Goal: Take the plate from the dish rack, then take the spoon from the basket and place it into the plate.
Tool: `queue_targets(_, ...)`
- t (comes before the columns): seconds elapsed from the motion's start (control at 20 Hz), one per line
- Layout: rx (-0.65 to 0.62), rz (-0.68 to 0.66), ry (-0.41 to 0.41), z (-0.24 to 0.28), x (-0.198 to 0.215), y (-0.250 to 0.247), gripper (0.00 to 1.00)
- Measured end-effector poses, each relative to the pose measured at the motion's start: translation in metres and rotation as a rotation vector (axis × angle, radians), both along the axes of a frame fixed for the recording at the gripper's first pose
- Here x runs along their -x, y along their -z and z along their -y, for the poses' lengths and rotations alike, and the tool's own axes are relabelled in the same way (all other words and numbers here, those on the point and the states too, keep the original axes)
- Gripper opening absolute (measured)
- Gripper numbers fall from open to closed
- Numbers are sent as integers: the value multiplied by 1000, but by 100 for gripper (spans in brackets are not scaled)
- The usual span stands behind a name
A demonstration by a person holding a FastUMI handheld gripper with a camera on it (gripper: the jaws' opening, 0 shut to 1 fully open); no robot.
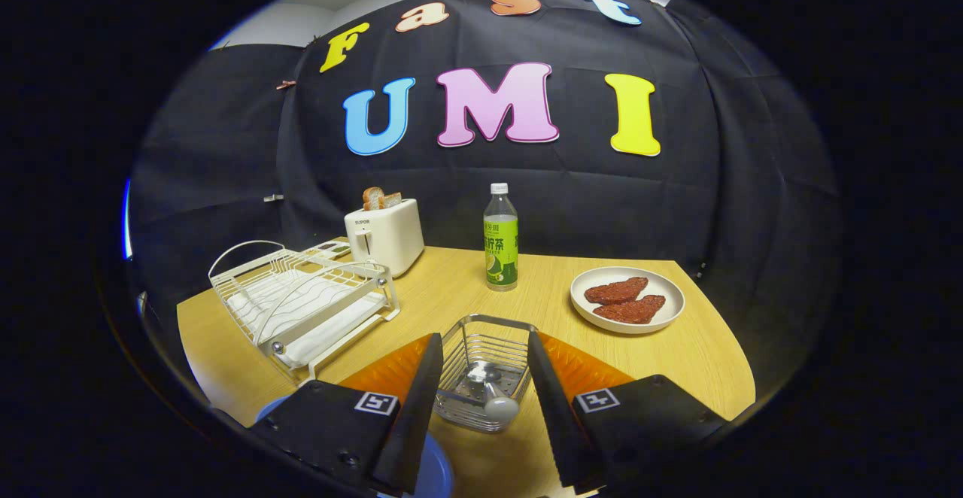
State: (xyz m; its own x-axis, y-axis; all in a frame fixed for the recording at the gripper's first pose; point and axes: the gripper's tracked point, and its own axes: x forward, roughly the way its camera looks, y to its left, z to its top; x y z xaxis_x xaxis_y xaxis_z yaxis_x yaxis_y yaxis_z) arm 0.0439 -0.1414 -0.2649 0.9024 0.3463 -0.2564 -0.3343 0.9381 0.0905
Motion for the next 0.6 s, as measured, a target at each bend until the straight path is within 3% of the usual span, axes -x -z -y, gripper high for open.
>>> queue_targets(0.15, 19, -11, -38, -15, -2, 12, 70)
queue_targets(0.3, 15, -4, -47, -20, 0, 9, 48)
queue_targets(0.35, 18, -5, -39, -20, -1, 9, 47)
queue_targets(0.5, 46, -10, 8, -13, -2, 8, 24)
queue_targets(0.6, 49, -17, 8, -14, -4, 12, 20)
